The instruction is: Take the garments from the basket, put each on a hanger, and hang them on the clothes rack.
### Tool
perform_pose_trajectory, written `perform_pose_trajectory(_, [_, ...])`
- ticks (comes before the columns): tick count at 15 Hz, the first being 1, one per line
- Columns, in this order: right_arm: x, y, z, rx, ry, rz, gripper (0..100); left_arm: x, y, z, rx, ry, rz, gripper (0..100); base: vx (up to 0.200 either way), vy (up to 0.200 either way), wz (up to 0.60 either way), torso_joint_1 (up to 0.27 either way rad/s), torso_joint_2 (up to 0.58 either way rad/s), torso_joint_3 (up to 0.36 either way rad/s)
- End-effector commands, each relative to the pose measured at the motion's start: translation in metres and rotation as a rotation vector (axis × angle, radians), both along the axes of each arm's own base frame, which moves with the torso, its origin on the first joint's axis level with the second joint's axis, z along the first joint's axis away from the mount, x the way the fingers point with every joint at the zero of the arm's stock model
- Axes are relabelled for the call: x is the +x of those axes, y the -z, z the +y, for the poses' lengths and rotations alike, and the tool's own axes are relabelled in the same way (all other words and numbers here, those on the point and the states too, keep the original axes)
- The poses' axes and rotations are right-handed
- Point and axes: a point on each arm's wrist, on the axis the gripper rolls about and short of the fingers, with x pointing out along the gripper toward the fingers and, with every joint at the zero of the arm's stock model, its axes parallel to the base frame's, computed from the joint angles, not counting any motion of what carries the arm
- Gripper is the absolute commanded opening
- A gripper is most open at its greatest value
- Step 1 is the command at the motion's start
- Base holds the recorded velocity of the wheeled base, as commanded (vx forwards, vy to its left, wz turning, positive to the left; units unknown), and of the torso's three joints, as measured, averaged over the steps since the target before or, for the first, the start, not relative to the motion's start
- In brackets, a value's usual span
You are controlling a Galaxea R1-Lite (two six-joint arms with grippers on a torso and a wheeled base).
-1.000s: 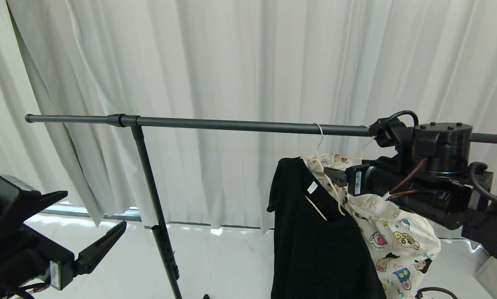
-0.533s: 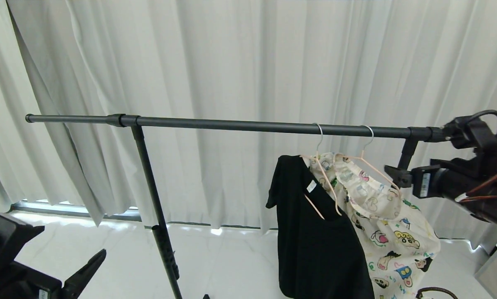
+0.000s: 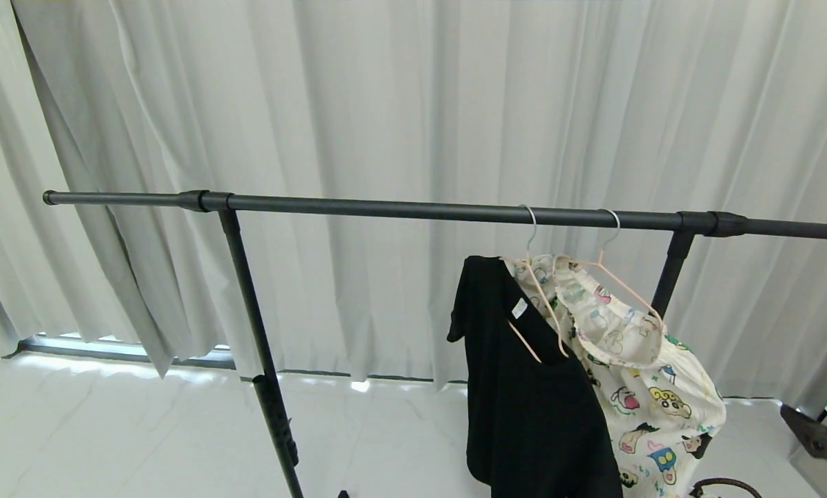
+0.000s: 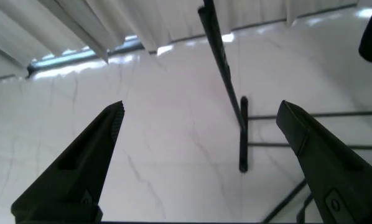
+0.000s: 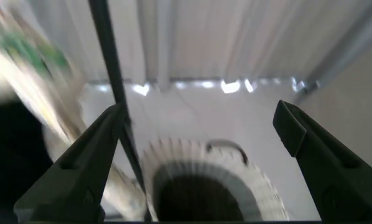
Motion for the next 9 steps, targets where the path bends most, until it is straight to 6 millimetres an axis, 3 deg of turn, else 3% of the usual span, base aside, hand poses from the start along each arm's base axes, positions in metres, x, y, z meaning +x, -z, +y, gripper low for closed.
perform_pose_trajectory(1, [-0.043,0.024,-0.007,-0.059,0.115,0.060,100,-0.011,-0.002,0.000,0.015,-0.032,-0.098,100,-0.200,0.000,0.00,0.012,0.01,0.002])
perform_pose_trajectory(4, [-0.091,0.044,-0.009,-0.095,0.229,0.156,100,-0.013,-0.002,0.000,-0.001,-0.060,-0.127,100,-0.200,0.000,0.00,0.002,0.00,0.006])
perform_pose_trajectory(9, [-0.104,0.042,-0.009,-0.074,0.328,-0.019,100,-0.023,-0.003,0.003,-0.059,-0.222,-0.259,100,-0.200,0.000,0.00,0.000,0.00,0.004])
